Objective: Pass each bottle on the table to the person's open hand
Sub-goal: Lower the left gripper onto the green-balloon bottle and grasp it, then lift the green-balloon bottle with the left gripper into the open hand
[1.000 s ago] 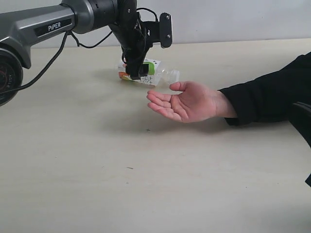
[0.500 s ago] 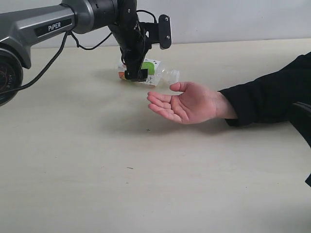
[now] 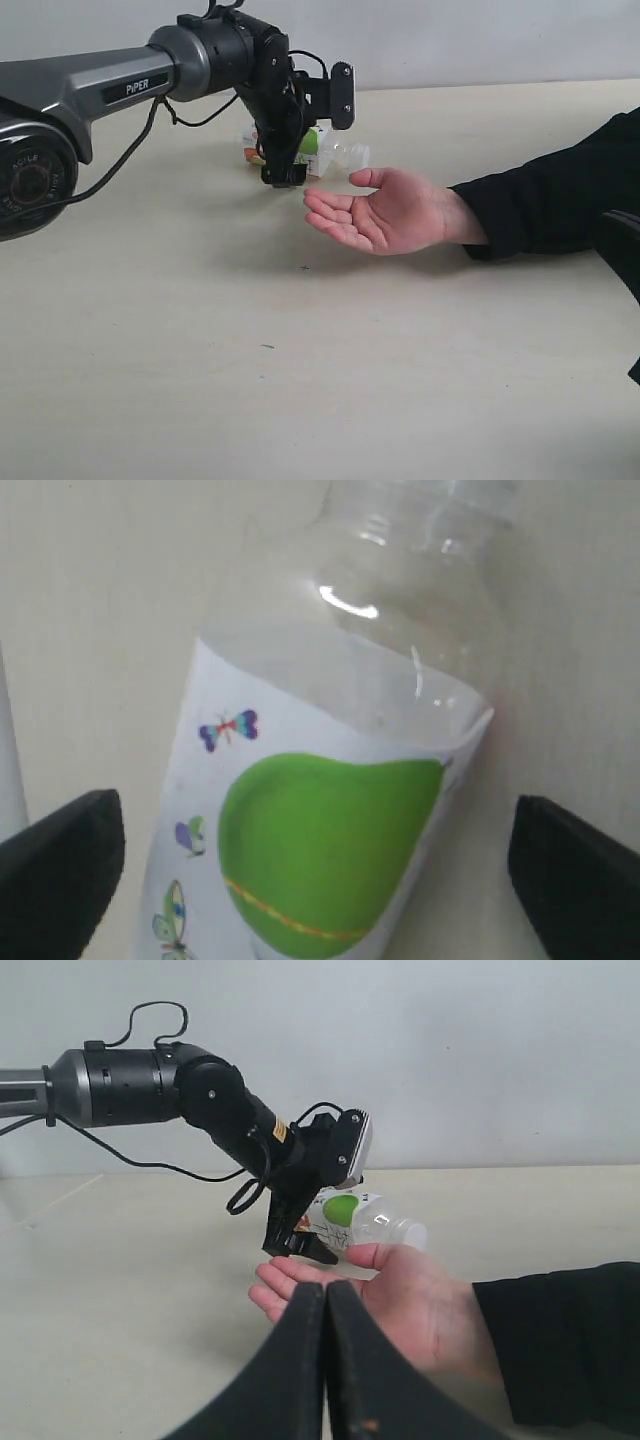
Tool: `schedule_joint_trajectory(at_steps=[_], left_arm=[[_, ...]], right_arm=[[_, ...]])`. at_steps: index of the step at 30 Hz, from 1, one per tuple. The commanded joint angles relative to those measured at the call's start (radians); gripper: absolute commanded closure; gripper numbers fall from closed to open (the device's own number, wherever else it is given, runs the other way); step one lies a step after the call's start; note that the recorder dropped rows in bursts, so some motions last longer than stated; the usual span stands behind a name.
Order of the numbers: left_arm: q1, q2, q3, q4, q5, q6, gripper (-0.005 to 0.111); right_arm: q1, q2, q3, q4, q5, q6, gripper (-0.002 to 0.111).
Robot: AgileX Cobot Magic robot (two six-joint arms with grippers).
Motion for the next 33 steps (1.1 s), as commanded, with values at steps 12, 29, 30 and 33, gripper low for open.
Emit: schedule_joint_trajectory(at_steps=[12,29,30,33], left_arm=[[0.001,0.042,-0.004,0.063,-0.021,-0.078,0.041],[0.001,-0.055,-0.004,0.215,0.112,-0.305,0.107],[0.001,-0.071,-0.004,0.215,0.118,-0.333,0.107],[-0.004,-0.12,-0.004,0.217,0.124,-0.455,0.107]], right_arm=[[-0.003,-0.005,0.003,0.001,-0.004,-0.007,0.108],[-0.003,-0.005,0.003,0.001,-0.004,-0.007,0.108],[-0.003,-0.005,0.003,0.001,-0.004,-0.007,0.108],[-0.003,-0.005,0.003,0.001,-0.004,-0.007,0.108]])
